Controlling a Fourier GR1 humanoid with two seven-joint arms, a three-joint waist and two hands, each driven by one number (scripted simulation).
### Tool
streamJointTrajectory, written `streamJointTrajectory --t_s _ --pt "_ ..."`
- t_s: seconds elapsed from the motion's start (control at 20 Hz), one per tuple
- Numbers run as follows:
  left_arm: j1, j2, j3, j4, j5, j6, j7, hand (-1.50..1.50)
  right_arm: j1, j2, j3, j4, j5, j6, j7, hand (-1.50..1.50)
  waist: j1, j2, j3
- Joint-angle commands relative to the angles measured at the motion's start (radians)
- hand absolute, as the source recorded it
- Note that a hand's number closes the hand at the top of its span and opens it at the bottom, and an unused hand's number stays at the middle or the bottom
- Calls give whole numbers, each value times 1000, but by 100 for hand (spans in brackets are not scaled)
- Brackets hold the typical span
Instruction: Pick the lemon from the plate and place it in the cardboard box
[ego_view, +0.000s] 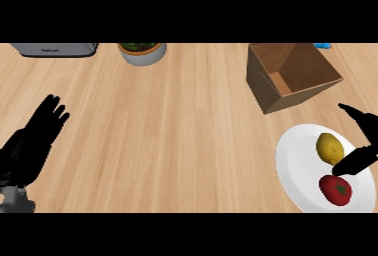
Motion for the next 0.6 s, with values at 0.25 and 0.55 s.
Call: streamJointTrajectory --t_s 0.25,0.55 --pt "42 -30 28 -28 -25 -48 -5 0 -12 38 -49 48 91 51 -17 -150 0 0 0" --pt "-32 -50 45 72 -46 -46 -43 0 38 18 -97 62 96 76 -101 -150 -5 0 0"
